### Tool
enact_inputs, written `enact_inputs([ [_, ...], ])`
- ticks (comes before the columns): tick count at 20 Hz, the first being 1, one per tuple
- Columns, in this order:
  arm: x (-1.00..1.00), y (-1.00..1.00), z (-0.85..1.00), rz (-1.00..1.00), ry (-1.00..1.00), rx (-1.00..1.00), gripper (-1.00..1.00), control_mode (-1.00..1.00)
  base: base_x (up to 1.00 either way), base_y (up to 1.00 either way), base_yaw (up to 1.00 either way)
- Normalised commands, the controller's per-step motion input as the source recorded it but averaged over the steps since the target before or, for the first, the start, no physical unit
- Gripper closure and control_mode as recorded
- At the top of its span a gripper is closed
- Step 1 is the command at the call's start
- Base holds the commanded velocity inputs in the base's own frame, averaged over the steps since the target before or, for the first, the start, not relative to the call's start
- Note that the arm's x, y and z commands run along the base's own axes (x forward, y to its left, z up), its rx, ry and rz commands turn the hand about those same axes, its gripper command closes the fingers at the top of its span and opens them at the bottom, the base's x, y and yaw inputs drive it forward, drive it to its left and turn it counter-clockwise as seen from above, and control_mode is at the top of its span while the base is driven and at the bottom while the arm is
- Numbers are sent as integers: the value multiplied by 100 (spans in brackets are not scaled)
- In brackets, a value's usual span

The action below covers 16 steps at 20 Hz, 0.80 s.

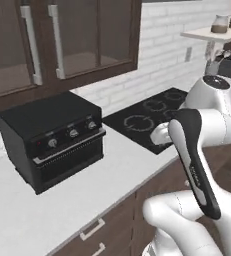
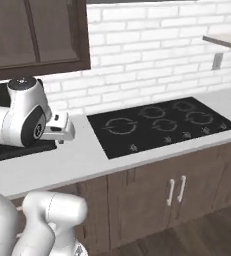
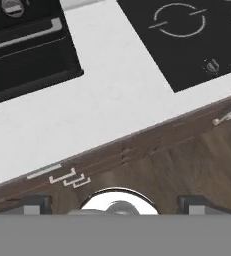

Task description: Navigate to the dishwasher.

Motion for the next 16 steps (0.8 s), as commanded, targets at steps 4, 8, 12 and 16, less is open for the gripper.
enact_inputs([
  [4,0,0,0,0,0,0,-100,100,0,-7,-100],
  [8,0,0,0,0,0,0,-100,100,0,-42,-93],
  [12,0,0,0,0,0,0,-100,100,0,-51,-91],
  [16,0,0,0,0,0,0,-100,100,0,-61,-88],
])
